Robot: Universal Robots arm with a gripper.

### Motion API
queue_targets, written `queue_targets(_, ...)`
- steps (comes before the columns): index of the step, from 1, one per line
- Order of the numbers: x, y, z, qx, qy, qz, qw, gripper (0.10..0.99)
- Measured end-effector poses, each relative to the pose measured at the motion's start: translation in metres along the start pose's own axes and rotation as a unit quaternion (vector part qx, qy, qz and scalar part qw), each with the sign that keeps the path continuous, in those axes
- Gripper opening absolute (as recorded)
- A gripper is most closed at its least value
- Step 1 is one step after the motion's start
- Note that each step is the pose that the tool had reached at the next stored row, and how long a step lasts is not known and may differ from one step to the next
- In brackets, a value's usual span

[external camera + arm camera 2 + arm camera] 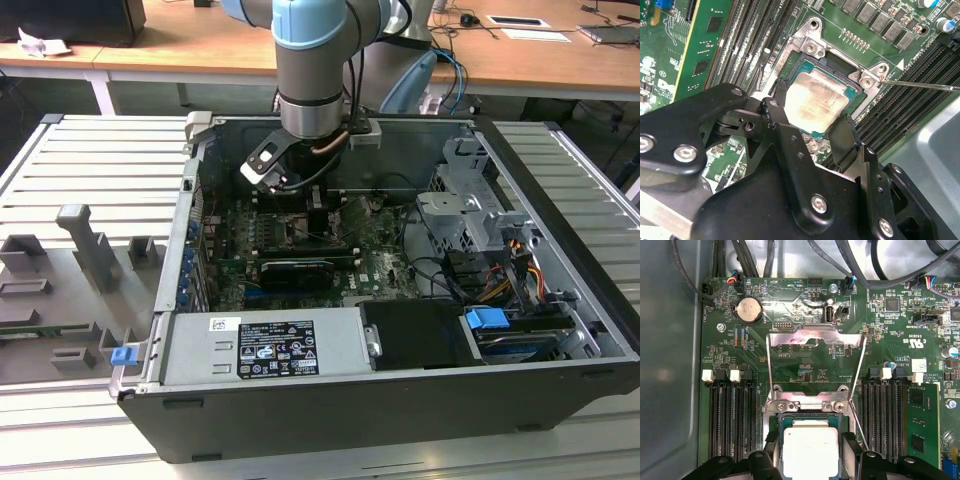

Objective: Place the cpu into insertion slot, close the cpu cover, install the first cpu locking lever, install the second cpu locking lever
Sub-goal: 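Place the cpu into insertion slot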

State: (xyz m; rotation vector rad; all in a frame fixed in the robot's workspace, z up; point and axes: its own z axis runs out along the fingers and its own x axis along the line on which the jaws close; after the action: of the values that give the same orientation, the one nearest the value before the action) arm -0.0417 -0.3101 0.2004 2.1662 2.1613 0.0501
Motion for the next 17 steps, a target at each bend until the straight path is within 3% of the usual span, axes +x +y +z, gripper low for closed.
queue_targets(8, 0.0000, 0.0000, -0.0002, 0.0000, 0.0012, 0.000, 1.0000, 0.608)
queue_targets(13, -0.0003, 0.0008, -0.0101, 0.0006, 0.0012, 0.000, 1.0000, 0.608)
queue_targets(14, -0.0006, 0.0010, -0.0121, 0.0009, 0.0012, 0.000, 1.0000, 0.525)
queue_targets(15, -0.0010, 0.0012, -0.0128, 0.0015, 0.0013, 0.000, 1.0000, 0.525)
queue_targets(17, -0.0023, 0.0013, -0.0132, 0.0027, 0.0013, 0.000, 1.0000, 0.400)
